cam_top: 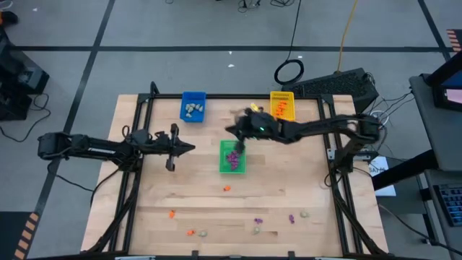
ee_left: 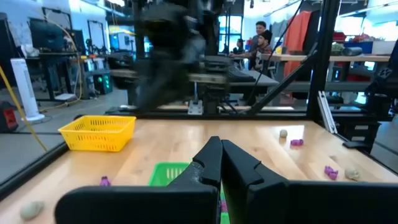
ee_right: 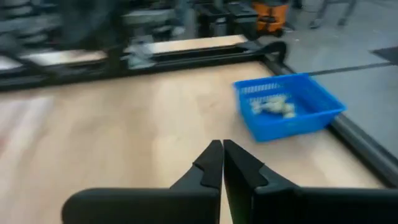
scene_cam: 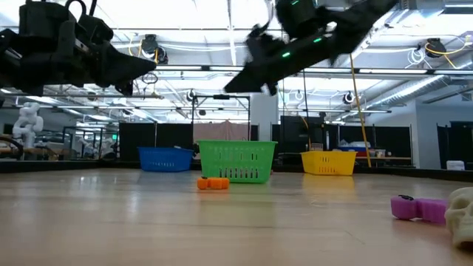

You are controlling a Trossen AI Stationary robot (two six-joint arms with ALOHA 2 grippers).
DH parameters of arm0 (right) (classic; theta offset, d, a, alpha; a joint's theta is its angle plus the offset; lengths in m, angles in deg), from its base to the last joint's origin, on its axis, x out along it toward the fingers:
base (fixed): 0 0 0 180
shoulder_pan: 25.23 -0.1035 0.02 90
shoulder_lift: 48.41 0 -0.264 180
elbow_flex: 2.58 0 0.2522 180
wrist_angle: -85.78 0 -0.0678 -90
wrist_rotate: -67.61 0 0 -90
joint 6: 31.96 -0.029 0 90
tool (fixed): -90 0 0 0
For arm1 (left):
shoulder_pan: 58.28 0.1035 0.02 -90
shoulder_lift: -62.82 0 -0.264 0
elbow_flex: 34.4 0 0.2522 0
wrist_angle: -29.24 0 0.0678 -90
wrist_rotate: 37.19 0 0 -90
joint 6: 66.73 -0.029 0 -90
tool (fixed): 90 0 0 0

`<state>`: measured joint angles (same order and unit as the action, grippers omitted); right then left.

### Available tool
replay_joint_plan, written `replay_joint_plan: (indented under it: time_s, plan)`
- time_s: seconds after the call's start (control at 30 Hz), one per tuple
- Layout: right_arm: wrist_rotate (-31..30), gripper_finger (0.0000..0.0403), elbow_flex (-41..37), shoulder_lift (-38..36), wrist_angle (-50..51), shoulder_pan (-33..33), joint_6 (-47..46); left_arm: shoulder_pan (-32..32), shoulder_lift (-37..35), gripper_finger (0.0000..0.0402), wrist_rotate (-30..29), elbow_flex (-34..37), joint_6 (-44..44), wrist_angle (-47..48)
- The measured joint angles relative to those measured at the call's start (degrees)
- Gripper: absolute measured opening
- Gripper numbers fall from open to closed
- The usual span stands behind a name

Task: Sort Halloween decoration
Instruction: Put the purple skeleton toy into the green bin

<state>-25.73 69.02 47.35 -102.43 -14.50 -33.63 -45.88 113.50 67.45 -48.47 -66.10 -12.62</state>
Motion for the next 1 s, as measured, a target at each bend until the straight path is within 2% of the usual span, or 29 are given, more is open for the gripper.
replay_joint_plan:
  time_s: [0.13, 0.3, 0.4, 0.67, 0.87, 1.0]
  plan:
    - [-0.17, 0.0, -8.41, -7.37, 0.49, -3.25, -0.7, 0.02, -3.62, 0.0008, -0.34, 0.0, -1.04, 2.91]
    - [-7.07, 0.0, -14.35, -14.26, 7.32, -9.28, -4.55, 1.52, -9.02, 0.0008, -2.81, 0.0, -1.34, 10.21]
    - [-8.95, 0.0, -14.81, -16.1, 13.54, -13.49, -6.9, 2.8, -12.14, 0.0008, -2.94, 0.0, -0.79, 13.3]
    - [-8.92, 0.0, -14.72, -20.36, 24.94, -23.16, -13.66, 6.37, -19.31, 0.0008, -3.97, 0.02, -0.25, 18.97]
    - [-8.94, 0.0, -14.72, -21.8, 28.25, -28.3, -18.32, 7.95, -21.97, 0.0008, -4.16, 0.02, 0.5, 22.52]
    - [-9.63, 0.0, -14.7, -21.99, 28.5, -28.29, -17.96, 8.0, -22.26, 0.0008, -4.28, 0.04, 0.15, 22.5]
